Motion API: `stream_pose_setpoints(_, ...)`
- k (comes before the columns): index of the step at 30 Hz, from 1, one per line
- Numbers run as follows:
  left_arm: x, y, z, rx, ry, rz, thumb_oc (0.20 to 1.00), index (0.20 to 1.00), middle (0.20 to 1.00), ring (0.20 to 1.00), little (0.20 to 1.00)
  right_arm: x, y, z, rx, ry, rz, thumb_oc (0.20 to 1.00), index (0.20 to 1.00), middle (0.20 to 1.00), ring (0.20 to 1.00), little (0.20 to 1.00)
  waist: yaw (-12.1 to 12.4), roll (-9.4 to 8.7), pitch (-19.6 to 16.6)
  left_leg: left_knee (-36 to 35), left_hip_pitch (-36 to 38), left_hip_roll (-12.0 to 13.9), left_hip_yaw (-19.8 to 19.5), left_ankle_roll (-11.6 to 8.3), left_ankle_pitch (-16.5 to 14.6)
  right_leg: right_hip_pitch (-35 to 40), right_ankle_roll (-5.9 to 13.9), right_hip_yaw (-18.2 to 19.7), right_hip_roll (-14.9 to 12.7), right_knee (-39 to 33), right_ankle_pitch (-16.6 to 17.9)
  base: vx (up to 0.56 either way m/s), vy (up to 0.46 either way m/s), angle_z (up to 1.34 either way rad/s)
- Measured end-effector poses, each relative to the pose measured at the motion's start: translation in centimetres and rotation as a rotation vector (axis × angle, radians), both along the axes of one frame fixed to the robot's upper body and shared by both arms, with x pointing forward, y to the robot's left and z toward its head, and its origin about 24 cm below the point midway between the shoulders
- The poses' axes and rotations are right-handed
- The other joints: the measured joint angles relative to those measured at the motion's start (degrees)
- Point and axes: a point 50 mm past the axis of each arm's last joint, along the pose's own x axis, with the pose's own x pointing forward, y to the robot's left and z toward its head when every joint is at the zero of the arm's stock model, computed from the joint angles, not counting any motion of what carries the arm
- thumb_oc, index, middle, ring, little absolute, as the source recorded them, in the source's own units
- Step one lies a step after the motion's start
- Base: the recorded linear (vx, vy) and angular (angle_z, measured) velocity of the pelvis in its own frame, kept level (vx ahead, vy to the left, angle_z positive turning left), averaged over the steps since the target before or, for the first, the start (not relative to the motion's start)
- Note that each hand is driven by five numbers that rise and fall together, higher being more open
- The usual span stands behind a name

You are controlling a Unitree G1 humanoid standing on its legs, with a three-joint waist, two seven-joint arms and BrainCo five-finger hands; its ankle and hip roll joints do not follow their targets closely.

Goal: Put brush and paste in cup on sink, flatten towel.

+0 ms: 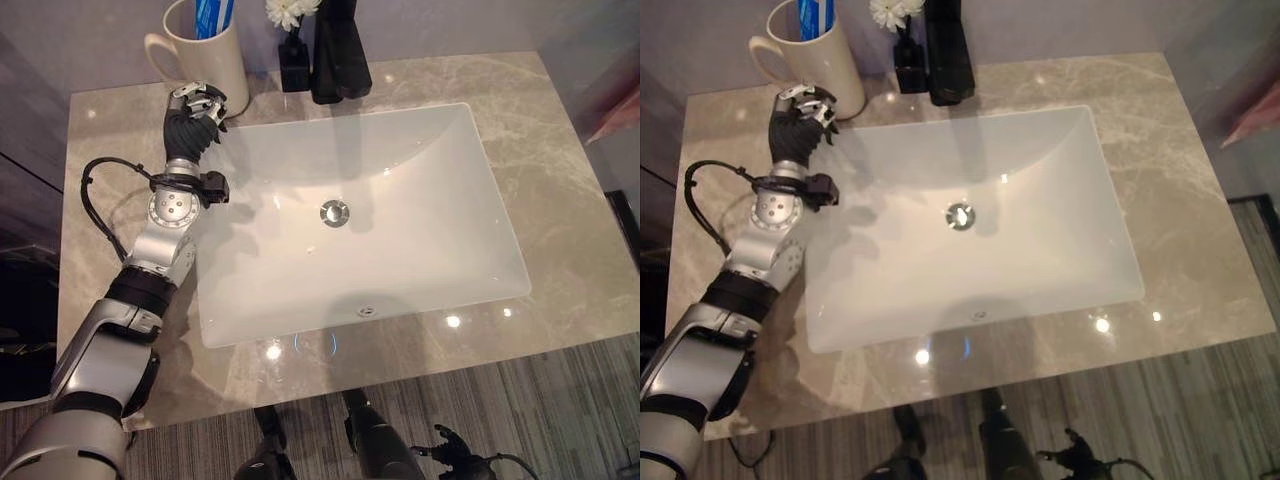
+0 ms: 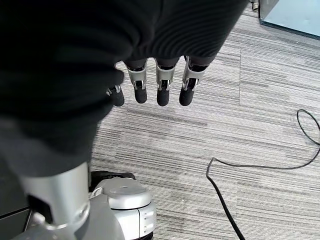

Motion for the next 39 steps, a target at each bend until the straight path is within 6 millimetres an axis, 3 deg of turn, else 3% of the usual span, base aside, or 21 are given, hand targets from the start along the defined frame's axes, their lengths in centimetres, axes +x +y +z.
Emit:
stream_pose_setpoints(16, 0.5, 0.1, 0.1, 0.043, -0.001, 0.034, 0.2, 0.2, 0.2, 0.2, 0.2, 0.0, -0.1, 0.0, -0.001, -0.003, -0.001, 1.0, 1.0, 1.0, 1.0, 1.0, -0.12, -0.23, -0.62, 0.01, -0.45, -0.1, 0.09, -0.01, 0.03, -0.52, 0.11, 0.09, -0.12, 0.02, 0.24, 0.0, -0.001, 0.0)
stream_pose_setpoints(21, -0.4, -0.9, -2.7, 0.004, 0.059, -0.028, 0.2, 0.2, 0.2, 0.2, 0.2, 0.2, -0.4, 0.1, -0.006, -0.004, -0.025, 1.0, 1.0, 1.0, 1.0, 1.0, 0.23, -0.03, -1.2, 0.01, 1.91, 0.39, -0.38, -0.02, 0.02, 2.0, -0.16, -0.4, 0.22, 0.03, 0.3, 0.05, -0.005, -0.01)
stream_pose_setpoints(24, -2.7, -0.4, -6.8, -0.087, 0.131, -0.071, 0.2, 0.2, 0.2, 0.2, 0.2, 0.2, -1.5, 0.2, -0.021, -0.004, -0.092, 1.0, 1.0, 1.0, 1.0, 1.0, 0.73, 0.72, -1.21, -0.07, 6.63, 1.15, -0.89, -0.48, -1.05, 6.57, -0.84, -1.26, 0.72, 0.02, -0.71, 0.08, 0.026, 0.01)
stream_pose_setpoints(25, -3.4, -0.6, -8.7, -0.121, 0.178, -0.084, 0.2, 0.2, 0.2, 0.2, 0.2, -1.0, -2.1, 0.1, -0.041, 0.029, -0.108, 1.0, 1.0, 1.0, 1.0, 1.0, 1.98, 1.52, -1.27, -0.08, 8.46, 1.51, -2.14, -0.51, -1.13, 9.29, -0.8, -3.01, 0.75, 0.02, -1.66, 0.04, 0.04, 0.31)
stream_pose_setpoints(27, -4.9, 0.3, -9.5, -0.196, 0.176, -0.081, 0.2, 0.2, 0.2, 0.2, 0.2, -1.4, -2.5, 0.0, -0.043, 0.05, -0.139, 1.0, 1.0, 1.0, 1.0, 1.0, 2.57, 1.7, -1.26, -0.07, 9.55, 1.65, -3.15, -0.6, -1.3, 10.7, -0.88, -3.65, 0.79, -0.01, -2.13, 0.02, 0.07, 0.31)
stream_pose_setpoints(29, -6.4, 1.2, -9.9, -0.228, 0.166, -0.085, 0.2, 0.2, 0.2, 0.2, 0.2, -1.6, -3.0, 0.0, -0.052, 0.062, -0.17, 1.0, 1.0, 1.0, 1.0, 1.0, 3.95, 2.17, -1.52, -0.07, 10.13, 1.64, -4.07, -0.6, -1.29, 11.83, -0.98, -4.87, 0.5, 0.01, -2.28, 0.0, 0.092, 0.25)
stream_pose_setpoints(30, -8.6, 2.0, -9.9, -0.271, 0.126, -0.098, 0.2, 0.2, 0.2, 0.2, 0.2, -2.7, -3.6, -0.1, -0.065, 0.095, -0.204, 1.0, 1.0, 1.0, 1.0, 1.0, 4.79, 2.39, -1.5, -0.09, 11.61, 1.58, -5.05, -0.54, -1.36, 13.86, -1.07, -5.72, 0.3, 0.01, -2.36, -0.01, 0.103, 0.37)
stream_pose_setpoints(32, -9.2, 2.4, -9.6, -0.271, 0.1, -0.102, 0.2, 0.2, 0.2, 0.2, 0.2, -3.8, -3.9, -0.2, -0.074, 0.129, -0.215, 1.0, 1.0, 1.0, 1.0, 1.0, 6.3, 2.4, -1.63, -0.09, 12.43, 1.32, -6.6, -0.48, -1.4, 15.43, -0.78, -6.9, -0.14, 0.0, -2.89, -0.01, 0.119, 0.36)
stream_pose_setpoints(35, -12.1, 5.0, -8.2, -0.275, 0.0, -0.06, 0.2, 0.2, 0.2, 0.2, 0.2, -4.0, -3.9, -0.3, -0.07, 0.141, -0.21, 1.0, 1.0, 1.0, 1.0, 1.0, 7.61, 1.39, -2.45, -0.28, 13.52, 0.26, -7.09, -0.06, -1.59, 16.69, -0.31, -7.47, -1.39, -0.06, -3.33, 0.01, 0.112, 0.15)
stream_pose_setpoints(39, -13.8, 5.8, -9.2, -0.272, 0.009, -0.045, 0.2, 0.2, 0.2, 0.2, 0.2, -5.6, -3.0, -0.8, -0.046, 0.197, -0.187, 1.0, 1.0, 1.0, 1.0, 1.0, 8.35, -0.6, -4.3, -0.31, 15.29, -0.55, -8.34, 0.57, -1.96, 19.17, 0.39, -8.83, -2.5, -0.46, -4.27, 0.01, 0.141, 0.22)
